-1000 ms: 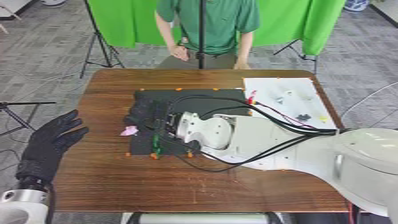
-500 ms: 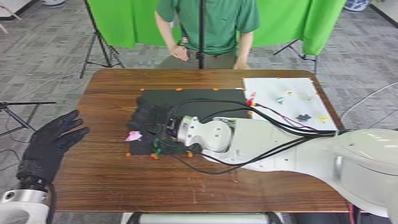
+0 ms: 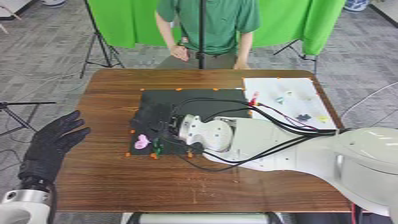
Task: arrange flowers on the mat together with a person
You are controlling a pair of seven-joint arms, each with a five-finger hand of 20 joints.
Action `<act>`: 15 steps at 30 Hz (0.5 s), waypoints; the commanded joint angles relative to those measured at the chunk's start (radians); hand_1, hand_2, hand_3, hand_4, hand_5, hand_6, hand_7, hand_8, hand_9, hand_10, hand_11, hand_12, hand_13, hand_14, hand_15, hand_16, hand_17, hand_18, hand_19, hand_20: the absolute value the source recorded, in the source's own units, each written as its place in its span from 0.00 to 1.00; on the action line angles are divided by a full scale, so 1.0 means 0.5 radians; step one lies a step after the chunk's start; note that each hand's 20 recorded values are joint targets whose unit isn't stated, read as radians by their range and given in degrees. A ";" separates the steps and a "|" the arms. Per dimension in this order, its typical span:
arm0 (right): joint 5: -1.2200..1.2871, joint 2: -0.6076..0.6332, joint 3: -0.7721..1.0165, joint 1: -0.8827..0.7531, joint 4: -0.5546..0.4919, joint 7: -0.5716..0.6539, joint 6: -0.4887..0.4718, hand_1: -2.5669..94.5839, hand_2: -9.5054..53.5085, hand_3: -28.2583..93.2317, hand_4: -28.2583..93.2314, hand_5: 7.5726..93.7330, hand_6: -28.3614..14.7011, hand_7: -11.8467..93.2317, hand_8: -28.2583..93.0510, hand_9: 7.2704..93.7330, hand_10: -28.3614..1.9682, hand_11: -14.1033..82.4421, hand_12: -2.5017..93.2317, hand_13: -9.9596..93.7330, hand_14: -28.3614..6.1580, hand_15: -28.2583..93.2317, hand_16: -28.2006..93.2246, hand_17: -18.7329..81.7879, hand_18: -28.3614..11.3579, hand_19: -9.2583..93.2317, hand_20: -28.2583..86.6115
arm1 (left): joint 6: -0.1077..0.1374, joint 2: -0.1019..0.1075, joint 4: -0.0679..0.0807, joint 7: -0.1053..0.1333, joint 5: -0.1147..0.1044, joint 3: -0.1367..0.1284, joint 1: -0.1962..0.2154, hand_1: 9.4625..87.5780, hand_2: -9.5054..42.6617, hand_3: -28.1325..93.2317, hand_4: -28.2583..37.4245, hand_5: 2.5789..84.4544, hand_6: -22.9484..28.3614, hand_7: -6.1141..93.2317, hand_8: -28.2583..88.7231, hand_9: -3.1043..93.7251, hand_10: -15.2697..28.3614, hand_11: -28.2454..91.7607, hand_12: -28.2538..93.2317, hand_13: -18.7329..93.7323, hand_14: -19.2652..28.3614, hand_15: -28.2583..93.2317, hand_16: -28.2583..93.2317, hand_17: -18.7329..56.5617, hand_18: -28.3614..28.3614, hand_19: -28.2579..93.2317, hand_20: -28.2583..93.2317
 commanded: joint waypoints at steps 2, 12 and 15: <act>-0.092 0.082 0.187 -0.041 -0.095 0.033 -0.112 0.39 0.00 0.91 0.00 0.58 0.76 0.60 0.19 0.66 0.67 0.57 0.44 0.69 0.65 0.77 0.45 0.43 0.34 0.72 0.59 | -0.012 -0.019 0.004 -0.006 0.001 -0.001 0.040 0.24 0.25 0.80 0.05 0.46 0.53 0.23 0.17 0.37 0.67 0.47 0.35 0.45 0.78 0.52 0.22 0.21 0.91 0.65 0.27; -0.121 0.401 1.138 -0.628 -0.597 -0.127 -0.418 0.33 0.07 0.97 0.00 0.50 0.72 0.48 0.07 0.55 0.63 0.55 0.32 0.63 0.62 0.76 0.43 0.41 0.31 0.71 0.58 | -0.049 -0.089 0.017 -0.085 0.034 -0.002 -0.001 0.24 0.25 0.81 0.05 0.46 0.53 0.23 0.17 0.37 0.67 0.47 0.35 0.45 0.77 0.52 0.22 0.21 0.91 0.65 0.27; 0.064 0.550 1.587 -0.981 -0.822 -0.222 -0.528 0.32 0.09 0.97 0.00 0.49 0.71 0.47 0.07 0.54 0.62 0.54 0.31 0.62 0.62 0.74 0.42 0.40 0.31 0.71 0.58 | -0.063 -0.108 0.016 -0.097 0.042 0.006 -0.006 0.24 0.25 0.81 0.05 0.46 0.53 0.23 0.17 0.37 0.67 0.47 0.35 0.45 0.77 0.52 0.22 0.21 0.91 0.65 0.27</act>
